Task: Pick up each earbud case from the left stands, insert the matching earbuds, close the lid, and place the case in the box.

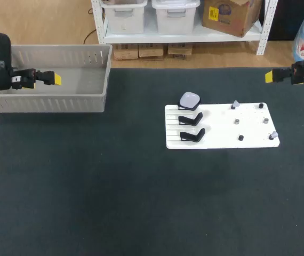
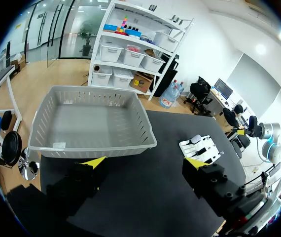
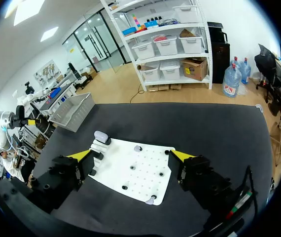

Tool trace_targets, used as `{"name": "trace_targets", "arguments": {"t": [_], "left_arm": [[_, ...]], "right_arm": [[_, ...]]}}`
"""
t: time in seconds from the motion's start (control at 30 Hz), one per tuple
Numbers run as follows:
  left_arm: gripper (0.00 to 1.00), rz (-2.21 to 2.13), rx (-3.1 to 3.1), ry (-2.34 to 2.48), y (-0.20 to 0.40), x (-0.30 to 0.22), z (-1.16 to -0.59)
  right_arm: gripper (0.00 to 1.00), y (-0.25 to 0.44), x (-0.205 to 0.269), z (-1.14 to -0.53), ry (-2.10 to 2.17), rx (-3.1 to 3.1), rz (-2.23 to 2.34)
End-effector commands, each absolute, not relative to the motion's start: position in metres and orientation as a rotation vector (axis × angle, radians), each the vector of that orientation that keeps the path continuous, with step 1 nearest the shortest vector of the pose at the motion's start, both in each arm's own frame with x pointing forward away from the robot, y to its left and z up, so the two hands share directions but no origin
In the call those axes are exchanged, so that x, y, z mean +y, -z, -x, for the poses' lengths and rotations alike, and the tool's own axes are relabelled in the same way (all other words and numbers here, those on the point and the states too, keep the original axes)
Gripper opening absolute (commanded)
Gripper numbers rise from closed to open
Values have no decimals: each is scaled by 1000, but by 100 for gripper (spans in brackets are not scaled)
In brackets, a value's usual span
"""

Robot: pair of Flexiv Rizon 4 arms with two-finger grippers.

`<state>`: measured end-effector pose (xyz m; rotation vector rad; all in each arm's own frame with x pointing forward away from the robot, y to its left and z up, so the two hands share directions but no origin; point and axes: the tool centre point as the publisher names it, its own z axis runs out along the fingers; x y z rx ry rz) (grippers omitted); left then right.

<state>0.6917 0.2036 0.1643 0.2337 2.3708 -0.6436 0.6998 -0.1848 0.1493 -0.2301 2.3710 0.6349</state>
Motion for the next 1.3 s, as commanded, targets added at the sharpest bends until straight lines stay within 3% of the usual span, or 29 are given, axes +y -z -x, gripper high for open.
{"name": "trace_targets", "arguments": {"t": [0.03,0.67,1.3], "left_arm": [[100,-231,2370,641,-164,203,-692],[100,-268,2363,669,-164,200,-690],[100,-1102,1804,950,-168,143,-701]], "right_arm": [[100,-150,-185,-700,-634,2372,230],[100,-150,-185,-700,-634,2372,230],[100,-150,-185,-700,-634,2372,230]]}}
